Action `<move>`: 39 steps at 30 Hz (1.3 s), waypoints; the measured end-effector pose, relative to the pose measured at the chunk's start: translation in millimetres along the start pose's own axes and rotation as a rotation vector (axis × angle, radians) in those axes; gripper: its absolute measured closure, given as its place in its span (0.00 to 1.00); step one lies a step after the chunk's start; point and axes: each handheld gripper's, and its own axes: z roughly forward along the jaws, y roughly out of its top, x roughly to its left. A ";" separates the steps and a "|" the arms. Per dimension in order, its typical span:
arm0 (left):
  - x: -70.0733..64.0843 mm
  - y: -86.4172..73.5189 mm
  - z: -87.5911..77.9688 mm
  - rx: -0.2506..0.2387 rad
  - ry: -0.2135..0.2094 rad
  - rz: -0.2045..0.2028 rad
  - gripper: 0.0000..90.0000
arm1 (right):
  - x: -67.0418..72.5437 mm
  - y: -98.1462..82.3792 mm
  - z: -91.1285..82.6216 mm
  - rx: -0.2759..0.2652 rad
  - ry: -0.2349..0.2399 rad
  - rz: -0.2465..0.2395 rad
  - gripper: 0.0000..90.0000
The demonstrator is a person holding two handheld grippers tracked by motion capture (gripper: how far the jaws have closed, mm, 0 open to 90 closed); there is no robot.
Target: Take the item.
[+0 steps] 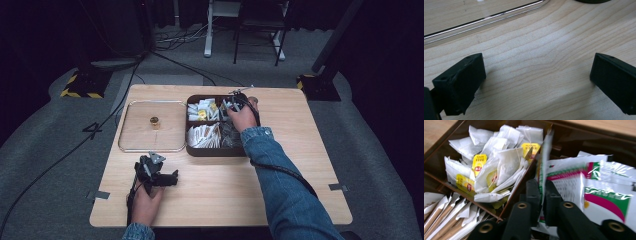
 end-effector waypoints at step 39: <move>0.7 0.3 0.0 0.003 -0.004 0.008 0.01 | -27.9 8.2 -119.5 -0.182 0.158 0.022 0.96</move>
